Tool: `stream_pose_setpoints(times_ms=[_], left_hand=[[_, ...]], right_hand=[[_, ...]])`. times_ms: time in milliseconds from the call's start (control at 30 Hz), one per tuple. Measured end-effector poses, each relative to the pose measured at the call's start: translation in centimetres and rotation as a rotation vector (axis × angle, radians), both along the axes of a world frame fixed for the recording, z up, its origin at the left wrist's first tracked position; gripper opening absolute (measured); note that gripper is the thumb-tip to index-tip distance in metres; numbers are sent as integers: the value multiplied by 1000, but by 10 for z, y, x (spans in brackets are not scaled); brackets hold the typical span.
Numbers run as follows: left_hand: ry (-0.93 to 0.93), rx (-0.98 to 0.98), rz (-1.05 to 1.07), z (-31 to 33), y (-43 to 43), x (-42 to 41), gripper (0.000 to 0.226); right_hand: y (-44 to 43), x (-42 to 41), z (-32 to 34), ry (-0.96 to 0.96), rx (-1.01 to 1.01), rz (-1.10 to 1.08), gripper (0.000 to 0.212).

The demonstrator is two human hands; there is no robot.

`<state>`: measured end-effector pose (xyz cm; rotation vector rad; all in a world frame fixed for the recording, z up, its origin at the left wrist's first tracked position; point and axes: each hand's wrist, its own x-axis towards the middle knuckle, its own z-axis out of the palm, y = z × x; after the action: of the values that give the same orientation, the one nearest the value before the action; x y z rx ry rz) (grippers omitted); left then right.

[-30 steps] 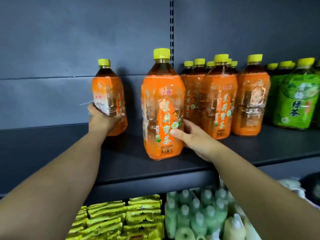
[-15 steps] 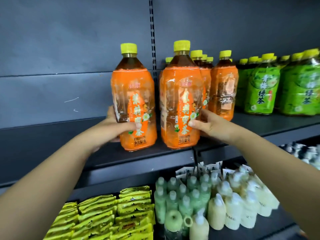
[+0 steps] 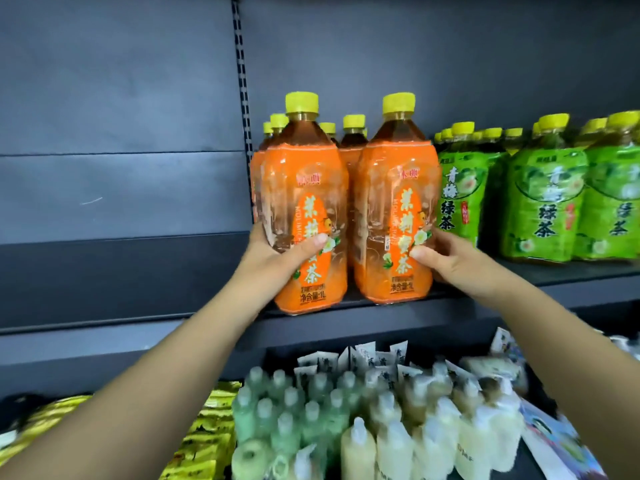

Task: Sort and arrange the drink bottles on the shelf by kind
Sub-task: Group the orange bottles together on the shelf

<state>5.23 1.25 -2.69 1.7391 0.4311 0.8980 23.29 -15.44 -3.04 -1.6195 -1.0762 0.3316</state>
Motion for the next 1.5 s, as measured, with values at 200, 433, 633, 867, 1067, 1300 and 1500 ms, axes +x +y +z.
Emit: stream_pose_setpoints(times_ms=[200, 433, 633, 867, 1067, 1300, 1500], left_hand=[[-39, -16, 196, -3, -36, 49, 111], [-20, 68, 484, -8, -44, 71, 107], [-41, 93, 568, -14, -39, 84, 104], [-78, 95, 548, -14, -37, 87, 106], [228, 131, 488, -12, -48, 70, 99], [1018, 798, 621, -48, -76, 29, 64], [683, 965, 311, -37, -101, 6, 40]], right_hand=[[-16, 41, -4, 1, 33, -225, 83], [16, 45, -3, -164, -99, -528, 85], [48, 52, -6, -152, -219, -488, 87], [46, 58, -8, -175, -367, -418, 91], [17, 32, -13, -548, -777, -441, 81], [-42, -2, -35, -783, -630, -418, 55], [-88, -46, -19, -879, -522, -520, 34]])
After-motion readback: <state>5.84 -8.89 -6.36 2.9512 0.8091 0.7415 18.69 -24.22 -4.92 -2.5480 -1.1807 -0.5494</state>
